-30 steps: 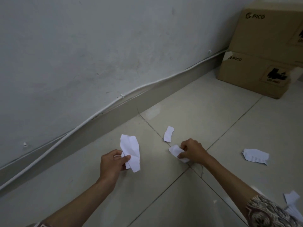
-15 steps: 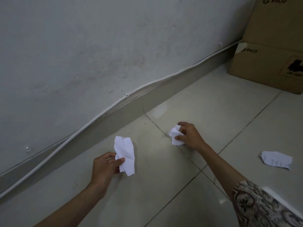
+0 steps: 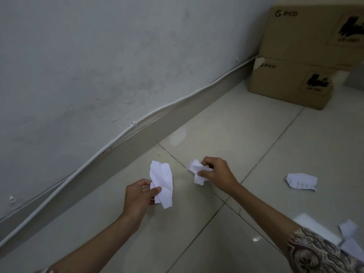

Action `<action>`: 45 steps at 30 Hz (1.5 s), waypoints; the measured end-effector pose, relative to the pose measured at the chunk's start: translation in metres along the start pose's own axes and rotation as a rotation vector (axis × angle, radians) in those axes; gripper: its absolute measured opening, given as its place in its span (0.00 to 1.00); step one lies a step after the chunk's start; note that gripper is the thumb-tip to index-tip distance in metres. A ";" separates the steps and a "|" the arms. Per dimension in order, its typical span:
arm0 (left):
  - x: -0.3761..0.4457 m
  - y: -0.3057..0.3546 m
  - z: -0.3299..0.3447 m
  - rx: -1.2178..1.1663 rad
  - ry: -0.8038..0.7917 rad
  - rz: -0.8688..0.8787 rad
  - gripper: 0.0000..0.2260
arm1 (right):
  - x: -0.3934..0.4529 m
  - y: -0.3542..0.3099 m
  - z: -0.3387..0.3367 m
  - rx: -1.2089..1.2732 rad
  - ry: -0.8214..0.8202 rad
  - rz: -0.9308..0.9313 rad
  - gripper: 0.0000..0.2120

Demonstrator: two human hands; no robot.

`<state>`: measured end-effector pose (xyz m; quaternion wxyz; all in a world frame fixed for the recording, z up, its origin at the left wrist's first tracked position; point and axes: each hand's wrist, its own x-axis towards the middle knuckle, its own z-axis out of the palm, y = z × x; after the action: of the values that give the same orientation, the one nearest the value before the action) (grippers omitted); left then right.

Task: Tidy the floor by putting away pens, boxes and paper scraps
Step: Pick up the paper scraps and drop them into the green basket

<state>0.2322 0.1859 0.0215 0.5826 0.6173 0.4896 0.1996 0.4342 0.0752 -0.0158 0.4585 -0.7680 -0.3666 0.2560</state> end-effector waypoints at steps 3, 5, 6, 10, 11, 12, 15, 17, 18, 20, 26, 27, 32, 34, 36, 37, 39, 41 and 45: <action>-0.004 0.014 0.015 0.013 -0.058 0.047 0.03 | -0.021 -0.010 -0.022 0.049 0.023 -0.015 0.14; -0.009 0.025 0.027 0.015 -0.110 0.087 0.02 | -0.040 -0.018 -0.042 0.121 0.073 0.009 0.15; -0.012 0.031 0.034 0.020 -0.140 0.106 0.02 | -0.050 -0.023 -0.053 0.146 0.102 0.016 0.14; -0.031 0.059 0.065 0.013 -0.250 0.162 0.02 | -0.092 -0.040 -0.106 0.147 0.205 0.057 0.10; -0.036 0.067 0.074 0.004 -0.272 0.172 0.02 | -0.103 -0.046 -0.122 0.128 0.228 0.064 0.10; -0.040 0.076 0.084 -0.001 -0.287 0.181 0.02 | -0.114 -0.051 -0.138 0.112 0.252 0.072 0.10; -0.059 0.108 0.118 0.008 -0.368 0.235 0.02 | -0.154 -0.065 -0.186 0.079 0.373 0.089 0.13; -0.078 0.131 0.147 0.019 -0.441 0.278 0.01 | -0.185 -0.075 -0.214 0.053 0.452 0.105 0.16; -0.087 0.140 0.159 0.029 -0.467 0.299 0.03 | -0.196 -0.079 -0.224 0.044 0.463 0.116 0.17; -0.113 0.159 0.190 0.047 -0.559 0.358 0.03 | -0.228 -0.088 -0.245 0.027 0.544 0.144 0.19; -0.221 0.187 0.274 0.042 -0.834 0.491 0.03 | -0.341 -0.105 -0.296 -0.009 0.758 0.220 0.14; -0.239 0.188 0.283 0.039 -0.878 0.500 0.03 | -0.359 -0.108 -0.302 -0.017 0.791 0.238 0.13; -0.333 0.183 0.324 0.001 -1.090 0.503 0.06 | -0.462 -0.114 -0.323 -0.081 0.969 0.355 0.11; -0.375 0.175 0.334 -0.016 -1.180 0.482 0.07 | -0.509 -0.118 -0.325 -0.093 1.042 0.419 0.11; -0.415 0.164 0.339 -0.031 -1.261 0.456 0.08 | -0.551 -0.124 -0.324 -0.080 1.114 0.461 0.12; -0.433 0.158 0.340 -0.037 -1.304 0.444 0.08 | -0.571 -0.129 -0.322 -0.077 1.149 0.478 0.12; -0.471 0.146 0.339 -0.038 -1.397 0.430 0.08 | -0.612 -0.137 -0.319 -0.083 1.215 0.527 0.10; -0.507 0.135 0.337 -0.040 -1.487 0.429 0.06 | -0.649 -0.146 -0.315 -0.094 1.261 0.584 0.07; -0.572 0.113 0.327 -0.024 -1.678 0.435 0.06 | -0.716 -0.169 -0.301 -0.197 1.336 0.741 0.09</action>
<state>0.2889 -0.4464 0.2318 0.7068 0.6341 -0.2332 -0.2098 0.1688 -0.5991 0.3114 0.3962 -0.8696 0.2482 -0.1591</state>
